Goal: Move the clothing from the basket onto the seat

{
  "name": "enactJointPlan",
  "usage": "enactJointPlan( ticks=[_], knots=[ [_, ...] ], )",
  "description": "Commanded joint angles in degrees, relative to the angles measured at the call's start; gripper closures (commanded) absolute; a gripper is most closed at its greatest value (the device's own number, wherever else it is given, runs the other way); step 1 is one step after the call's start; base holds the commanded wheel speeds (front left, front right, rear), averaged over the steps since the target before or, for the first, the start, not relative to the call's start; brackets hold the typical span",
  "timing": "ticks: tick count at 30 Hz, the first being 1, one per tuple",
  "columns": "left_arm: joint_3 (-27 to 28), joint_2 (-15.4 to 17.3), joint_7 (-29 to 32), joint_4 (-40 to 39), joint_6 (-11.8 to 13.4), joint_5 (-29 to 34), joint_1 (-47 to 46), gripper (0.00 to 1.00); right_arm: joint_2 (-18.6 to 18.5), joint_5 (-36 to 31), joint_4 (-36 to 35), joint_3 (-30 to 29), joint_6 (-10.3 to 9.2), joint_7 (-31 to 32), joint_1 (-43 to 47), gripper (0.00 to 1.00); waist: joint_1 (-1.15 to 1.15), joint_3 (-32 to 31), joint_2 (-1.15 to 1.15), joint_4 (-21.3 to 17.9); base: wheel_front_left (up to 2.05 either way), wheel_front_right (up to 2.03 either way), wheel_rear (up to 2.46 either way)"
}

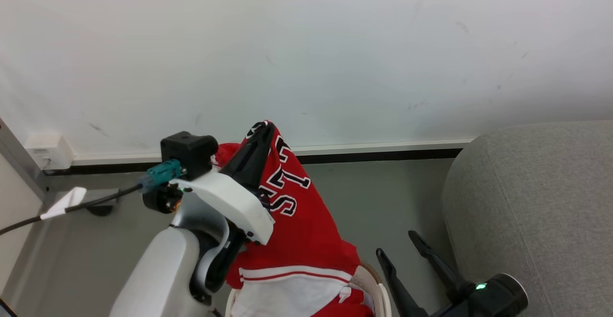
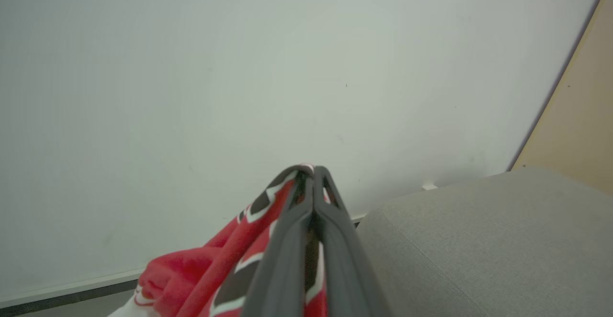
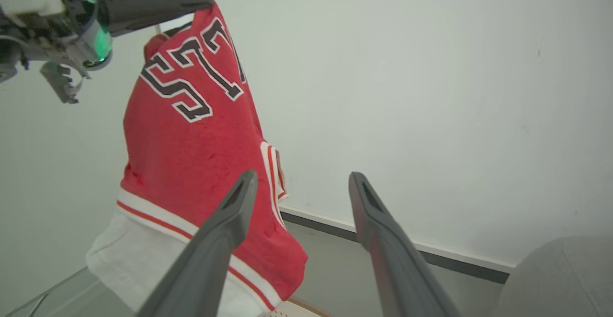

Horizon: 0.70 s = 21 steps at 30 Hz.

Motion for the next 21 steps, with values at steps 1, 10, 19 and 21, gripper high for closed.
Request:
enactJointPlan(
  ticks=[1,10,19,21],
  knots=[
    [0.0,0.2,0.2,-0.5,0.1,-0.2,0.6,1.00,-0.7,0.3,-0.3,0.3,-0.14,0.0,-1.0,0.00,0.01,0.0,0.00,0.0,0.00,0.00,0.00],
    [-0.7,0.8,1.5,-3.2,0.7,-0.3,2.0,1.00,-6.6,4.9,2.9,14.1,-0.13,0.0,-13.5,0.00,0.01,-0.3,0.00,0.2,0.00,0.00,0.00],
    [-3.2,-0.7,2.0,-2.9,-0.3,-0.8,0.0,1.00,-8.0,9.6,11.3,23.9,-0.14,0.0,-26.8,0.00,0.01,-0.1,0.00,1.2,0.00,0.00,0.00],
    [-3.9,-1.0,2.1,-2.9,-0.5,-0.8,-0.2,1.00,-7.2,10.8,13.8,26.3,-0.14,0.0,-28.9,0.00,0.01,-0.2,0.00,1.5,0.00,0.00,0.00]
  ],
)
